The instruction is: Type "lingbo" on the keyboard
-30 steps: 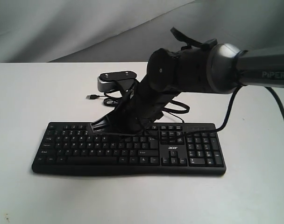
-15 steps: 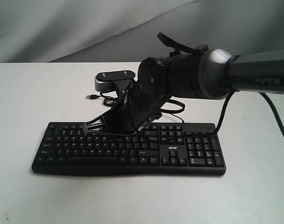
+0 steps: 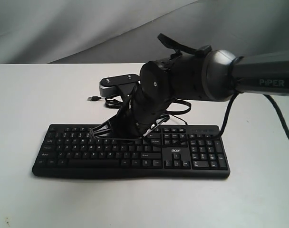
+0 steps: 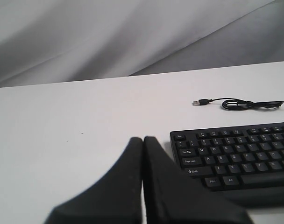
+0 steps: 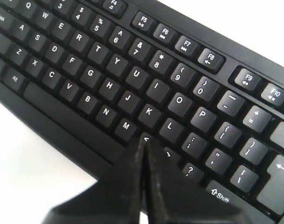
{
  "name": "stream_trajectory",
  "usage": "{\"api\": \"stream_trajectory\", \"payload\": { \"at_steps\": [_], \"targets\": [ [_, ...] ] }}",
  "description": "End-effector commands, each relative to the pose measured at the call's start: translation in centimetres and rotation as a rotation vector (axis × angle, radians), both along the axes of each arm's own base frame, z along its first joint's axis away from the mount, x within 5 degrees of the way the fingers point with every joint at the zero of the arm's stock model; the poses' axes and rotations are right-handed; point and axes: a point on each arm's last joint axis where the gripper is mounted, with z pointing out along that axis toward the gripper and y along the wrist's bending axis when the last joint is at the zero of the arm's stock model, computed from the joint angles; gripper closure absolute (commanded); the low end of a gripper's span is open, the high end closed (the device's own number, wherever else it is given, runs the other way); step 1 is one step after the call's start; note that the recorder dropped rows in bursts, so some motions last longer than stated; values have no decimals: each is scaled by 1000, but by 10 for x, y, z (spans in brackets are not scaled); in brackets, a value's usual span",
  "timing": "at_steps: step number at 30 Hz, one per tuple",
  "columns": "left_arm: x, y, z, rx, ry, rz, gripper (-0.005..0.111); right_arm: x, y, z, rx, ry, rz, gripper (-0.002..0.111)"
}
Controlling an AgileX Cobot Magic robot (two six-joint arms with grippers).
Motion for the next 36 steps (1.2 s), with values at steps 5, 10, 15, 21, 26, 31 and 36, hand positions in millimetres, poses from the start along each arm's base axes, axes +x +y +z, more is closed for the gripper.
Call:
{"api": "stream_trajectory", "payload": {
  "at_steps": [5, 10, 15, 21, 26, 31, 36],
  "targets": [
    [0, 0, -1, -11, -5, 2, 106, 2, 1, -10, -15, 14, -16, 108],
    [0, 0, -1, -11, -5, 2, 106, 4, 2, -10, 0, 2, -22, 108],
    [0, 0, -1, -11, -5, 2, 106, 6, 4, -9, 20, -27, -26, 108],
    [0, 0, -1, -11, -5, 2, 106, 8, 5, -14, 14, -32, -23, 108],
    [0, 0, -1, -11, -5, 2, 106, 9, 5, -17, 15, -44, -22, 108],
    [0, 0, -1, -11, -5, 2, 106, 10, 6, -22, 14, -41, -29, 108],
    [0, 0, -1, -11, -5, 2, 106, 12, 5, -24, 13, -47, -33, 108]
  ]
}}
